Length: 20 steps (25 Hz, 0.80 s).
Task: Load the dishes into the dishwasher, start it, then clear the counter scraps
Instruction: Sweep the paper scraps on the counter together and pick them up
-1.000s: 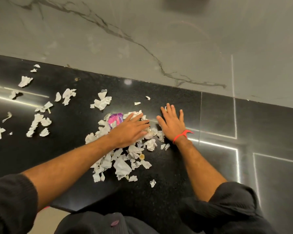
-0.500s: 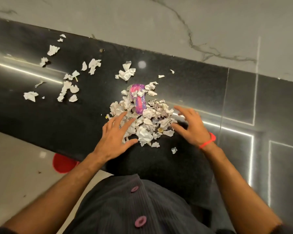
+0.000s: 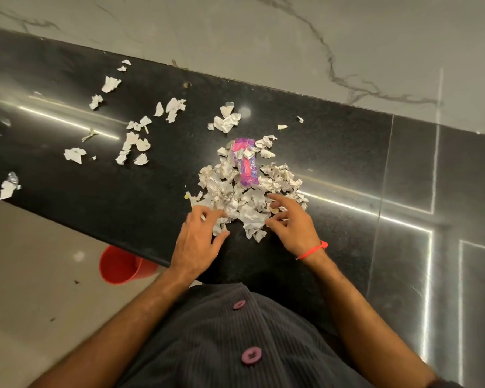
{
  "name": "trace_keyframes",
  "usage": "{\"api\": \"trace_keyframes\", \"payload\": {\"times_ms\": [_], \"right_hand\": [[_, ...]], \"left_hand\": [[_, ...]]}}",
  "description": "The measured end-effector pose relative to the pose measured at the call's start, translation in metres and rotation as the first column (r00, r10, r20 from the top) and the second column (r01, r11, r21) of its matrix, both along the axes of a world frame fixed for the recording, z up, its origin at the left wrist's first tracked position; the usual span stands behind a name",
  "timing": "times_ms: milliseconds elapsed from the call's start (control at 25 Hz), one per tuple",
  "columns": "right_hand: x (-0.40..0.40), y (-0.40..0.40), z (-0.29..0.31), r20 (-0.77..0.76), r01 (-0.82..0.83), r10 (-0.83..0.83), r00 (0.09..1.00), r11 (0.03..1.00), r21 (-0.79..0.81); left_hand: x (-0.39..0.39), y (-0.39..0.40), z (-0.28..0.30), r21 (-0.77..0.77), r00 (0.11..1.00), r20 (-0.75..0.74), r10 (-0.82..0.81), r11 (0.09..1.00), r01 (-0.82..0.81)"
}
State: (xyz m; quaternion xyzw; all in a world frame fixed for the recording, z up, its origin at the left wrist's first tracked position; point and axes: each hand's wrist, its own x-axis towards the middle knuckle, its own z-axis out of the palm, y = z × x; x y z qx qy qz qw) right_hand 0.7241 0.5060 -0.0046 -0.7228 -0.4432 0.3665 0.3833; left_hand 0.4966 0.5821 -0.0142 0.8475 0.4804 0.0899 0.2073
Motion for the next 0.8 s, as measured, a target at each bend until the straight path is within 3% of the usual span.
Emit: {"api": "trace_keyframes", "payload": {"times_ms": [80, 160, 240, 320, 440, 520, 680, 800], "right_hand": [[0.015, -0.002, 0.000, 0.136, 0.005, -0.002, 0.991, 1.000, -0.018], [0.026, -0.004, -0.004, 0.264, -0.108, 0.140, 0.954, 0.985, -0.131], [0.016, -0.001, -0.006, 0.269, -0.257, 0.313, 0.911, 0.940, -0.223], [-0.007, 0.006, -0.005, 0.171, -0.347, 0.377, 0.910, 0.920, -0.181], [-0.030, 0.020, 0.002, 0.019, -0.280, 0.279, 0.960, 0.960, 0.008], [-0.026, 0.024, 0.004, 0.038, -0.142, 0.138, 0.990, 0.985, 0.102], [-0.006, 0.022, 0.007, 0.208, 0.034, -0.082, 0.975, 0.974, 0.226], [-0.034, 0.041, 0.007, 0.444, -0.175, 0.032, 0.895, 0.942, 0.286]], "left_hand": [[-0.007, -0.007, -0.004, -0.043, 0.997, 0.057, -0.043, 0.998, 0.045], [-0.015, -0.009, -0.010, -0.036, 0.999, 0.021, -0.041, 0.998, 0.042], [-0.021, -0.004, -0.011, -0.030, 0.999, -0.039, 0.009, 1.000, -0.010], [-0.025, 0.004, -0.009, -0.048, 0.998, -0.061, 0.033, 0.998, -0.036], [-0.035, 0.014, -0.005, -0.073, 0.998, -0.013, 0.057, 0.996, -0.058], [-0.046, 0.017, -0.005, -0.092, 0.992, 0.046, 0.115, 0.990, -0.110], [-0.079, 0.028, -0.011, -0.100, 0.969, 0.136, 0.205, 0.976, -0.193], [-0.107, 0.052, -0.014, -0.115, 0.933, 0.202, 0.297, 0.954, -0.278]]}}
